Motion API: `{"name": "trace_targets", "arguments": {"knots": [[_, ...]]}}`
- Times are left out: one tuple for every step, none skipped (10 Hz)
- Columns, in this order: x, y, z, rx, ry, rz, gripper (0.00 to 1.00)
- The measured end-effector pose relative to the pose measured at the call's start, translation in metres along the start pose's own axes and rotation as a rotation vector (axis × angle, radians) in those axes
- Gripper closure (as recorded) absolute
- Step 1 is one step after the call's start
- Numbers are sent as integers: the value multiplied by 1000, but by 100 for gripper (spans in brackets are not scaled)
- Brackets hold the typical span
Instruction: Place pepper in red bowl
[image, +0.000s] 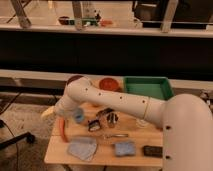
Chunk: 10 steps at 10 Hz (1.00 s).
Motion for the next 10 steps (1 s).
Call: {"name": "trace_targets", "arguments": {"knots": [[2,-4,9,-4,-13,-29,20],[5,-2,14,-14,-22,-54,20],[4,-2,20,-23,-35,-78,20],[2,-3,24,-31,-46,-94,20],[-2,-2,30,-42,-63,-117,20],[-4,-1,34,-47,-77,-134,20],[-5,0,36,-50,-87,-148,20],[-8,2,42,-53,-104,-172,20],[-8,4,48,-67,-115,-194,20],[-9,8,54,-84,-127,-205,20]]}}
